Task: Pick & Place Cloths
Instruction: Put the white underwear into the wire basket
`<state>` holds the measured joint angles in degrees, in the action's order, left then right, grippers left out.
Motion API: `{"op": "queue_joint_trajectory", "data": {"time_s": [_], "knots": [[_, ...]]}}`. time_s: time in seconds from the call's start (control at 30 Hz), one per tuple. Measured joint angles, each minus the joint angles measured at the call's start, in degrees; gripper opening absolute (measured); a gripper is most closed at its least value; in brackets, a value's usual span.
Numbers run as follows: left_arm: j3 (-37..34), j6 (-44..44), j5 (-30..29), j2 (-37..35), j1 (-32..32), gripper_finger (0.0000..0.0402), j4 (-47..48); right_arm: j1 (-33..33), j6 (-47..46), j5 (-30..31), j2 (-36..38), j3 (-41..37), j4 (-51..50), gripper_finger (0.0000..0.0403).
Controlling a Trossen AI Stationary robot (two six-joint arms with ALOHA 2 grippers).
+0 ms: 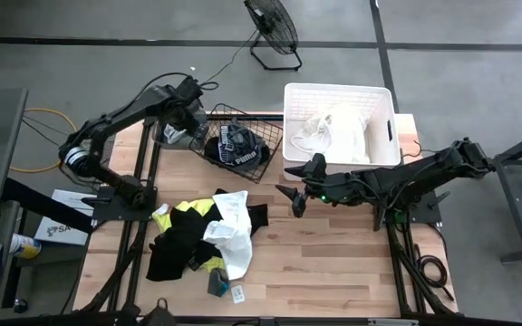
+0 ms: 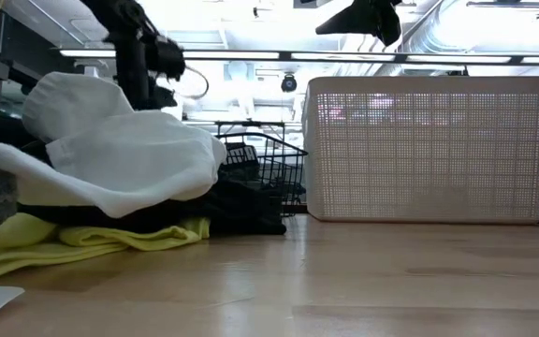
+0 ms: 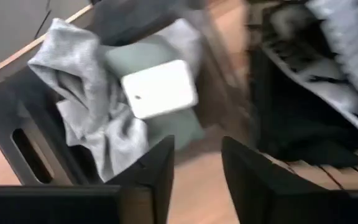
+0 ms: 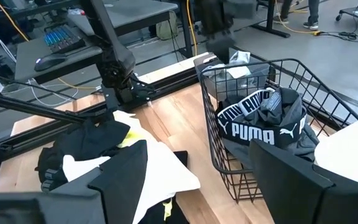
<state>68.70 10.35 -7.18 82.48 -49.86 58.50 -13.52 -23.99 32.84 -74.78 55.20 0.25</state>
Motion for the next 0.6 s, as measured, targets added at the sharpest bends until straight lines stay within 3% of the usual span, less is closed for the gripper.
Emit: {"op": "queue_joint_trajectory", "data": {"time_s": [0.13, 0.3, 0.6], "knots": [[0.16, -1.26, 2.7, -5.73, 3.0, 0.0161, 2.44, 0.0, 0.13, 0.0, 0.0, 0.0, -0.37, 0.0275], [0.18, -3.04, 4.18, -12.49, 8.85, 0.0168, 5.95, 0.0, 0.17, -0.03, 0.0, 0.0, -0.59, 0.0275], [0.18, -2.68, 9.41, -18.94, 25.51, 0.0168, 11.54, 0.0, 0.17, -1.77, 0.0, 0.0, -1.91, 0.0275]]}}
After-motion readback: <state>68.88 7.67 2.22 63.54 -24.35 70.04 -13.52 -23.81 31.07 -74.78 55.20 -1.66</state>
